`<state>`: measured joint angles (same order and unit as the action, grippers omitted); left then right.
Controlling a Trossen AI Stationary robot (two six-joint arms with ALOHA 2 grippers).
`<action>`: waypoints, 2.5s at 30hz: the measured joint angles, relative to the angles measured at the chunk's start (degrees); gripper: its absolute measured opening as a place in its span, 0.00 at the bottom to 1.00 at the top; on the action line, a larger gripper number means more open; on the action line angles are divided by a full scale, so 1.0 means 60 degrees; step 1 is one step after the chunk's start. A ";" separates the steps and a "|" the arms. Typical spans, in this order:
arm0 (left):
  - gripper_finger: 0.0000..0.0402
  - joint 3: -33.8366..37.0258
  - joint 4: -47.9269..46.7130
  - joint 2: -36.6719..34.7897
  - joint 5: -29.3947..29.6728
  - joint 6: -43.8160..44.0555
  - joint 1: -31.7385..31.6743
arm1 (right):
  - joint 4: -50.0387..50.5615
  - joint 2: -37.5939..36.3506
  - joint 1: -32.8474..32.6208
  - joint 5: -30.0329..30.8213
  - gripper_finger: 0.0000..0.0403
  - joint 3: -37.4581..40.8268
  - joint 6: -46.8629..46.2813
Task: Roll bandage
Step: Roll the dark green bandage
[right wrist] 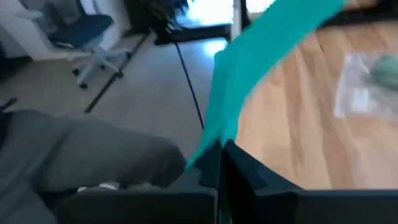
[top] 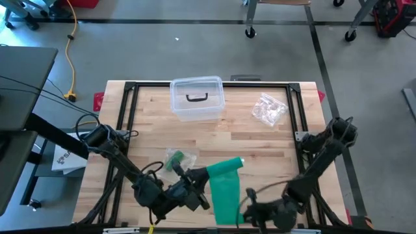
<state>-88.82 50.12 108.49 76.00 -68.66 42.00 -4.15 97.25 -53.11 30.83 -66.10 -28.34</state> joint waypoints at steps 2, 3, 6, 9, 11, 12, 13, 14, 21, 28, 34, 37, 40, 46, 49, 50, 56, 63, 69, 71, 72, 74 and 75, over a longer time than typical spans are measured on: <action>0.00 0.0000 -0.0029 0.0000 0.0089 -0.0035 0.0045 | -0.0250 0.0012 -0.0425 0.0526 0.00 -0.0189 0.0335; 0.00 0.0000 -0.0049 0.0000 0.0116 -0.0046 0.0091 | -0.0456 0.0008 -0.0615 0.0746 0.00 -0.0303 0.0558; 0.00 0.0000 -0.0145 0.0000 0.0175 -0.0002 0.0207 | -0.1038 -0.0010 -0.1176 0.1232 0.00 -0.0694 0.1518; 0.00 0.0164 -0.0129 -0.0007 0.0177 0.0339 0.0308 | -0.1402 -0.0010 -0.1588 0.1744 0.00 -0.1168 0.2488; 0.00 0.0345 -0.0101 -0.0011 0.0188 0.0818 0.0358 | -0.1395 -0.0027 -0.1765 0.2469 0.00 -0.1428 0.2809; 0.00 0.0408 -0.0130 -0.0005 0.0168 0.1086 0.0403 | -0.1358 -0.0028 -0.1816 0.2919 0.00 -0.1524 0.2932; 0.00 0.0470 -0.0169 -0.0004 0.0133 0.1391 0.0441 | -0.1285 -0.0028 -0.1844 0.3361 0.00 -0.1587 0.3017; 0.00 0.0519 -0.0239 -0.0004 0.0042 0.1730 0.0484 | -0.1177 -0.0028 -0.1847 0.3803 0.00 -0.1615 0.3053; 0.00 0.1332 -0.0462 -0.0011 -0.0130 0.3594 0.0716 | -0.1908 -0.0398 -0.1533 0.4045 0.00 -0.1618 0.4631; 0.00 0.2515 -0.1122 -0.0012 -0.0763 0.6906 0.0392 | -0.2895 -0.1203 -0.1042 0.2585 0.00 -0.1621 0.6197; 0.00 0.2812 -0.3692 -0.0004 -0.3393 1.1200 0.0035 | -0.1922 -0.2107 -0.0433 0.2389 0.00 -0.1621 0.6434; 0.00 0.2816 -0.4923 0.0000 -0.4169 1.2916 -0.0087 | -0.1404 -0.2523 -0.0083 0.2155 0.00 -0.1625 0.6400; 0.00 0.2810 -0.5261 0.0000 -0.4854 1.3645 -0.0088 | -0.0204 -0.2849 0.0303 0.2070 0.00 -0.1621 0.5901; 0.00 0.2801 -0.5138 -0.0002 -0.6965 1.4146 -0.0004 | 0.1672 -0.3176 0.1226 0.1716 0.00 -0.1622 0.4532; 0.00 0.2801 -0.5374 -0.0004 -0.7350 1.4536 0.0004 | 0.1599 -0.3159 0.1550 0.1046 0.00 -0.1614 0.4481; 0.00 0.2800 -0.5575 -0.0004 -0.7131 1.4768 0.0004 | 0.1398 -0.3165 0.1617 0.0590 0.00 -0.1614 0.4520; 0.01 0.2805 -0.7220 -0.0004 -0.5454 1.6099 -0.0259 | -0.0302 -0.3165 0.1468 -0.3015 0.00 -0.1614 0.4862; 0.01 0.2798 -0.8347 -0.0119 -0.3862 1.6906 -0.0678 | -0.1702 -0.2689 0.0416 -0.5176 0.00 -0.1614 0.5134; 0.01 0.2798 -0.8397 -0.0131 -0.4468 1.6909 -0.1091 | -0.2535 -0.2578 -0.0168 -0.4417 0.00 -0.1614 0.5980; 0.01 0.2798 -0.8306 -0.0131 -0.4761 1.6815 -0.1140 | -0.2776 -0.2589 -0.0258 -0.3056 0.00 -0.1614 0.6196; 0.01 0.2798 -0.8240 -0.0131 -0.4926 1.6739 -0.1137 | -0.2801 -0.2644 -0.0287 -0.2276 0.00 -0.1614 0.6274; 0.01 0.2801 -0.8076 -0.0131 -0.5369 1.6652 -0.1095 | -0.2687 -0.2821 -0.0293 -0.0709 0.00 -0.1614 0.6516; 0.01 0.2801 -0.8066 -0.0131 -0.5613 1.6657 -0.1053 | -0.2571 -0.2922 -0.0285 0.0078 0.00 -0.1614 0.6635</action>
<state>-72.01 1.72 107.70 42.33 31.28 35.68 -19.58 79.71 -54.82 31.30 -75.79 11.47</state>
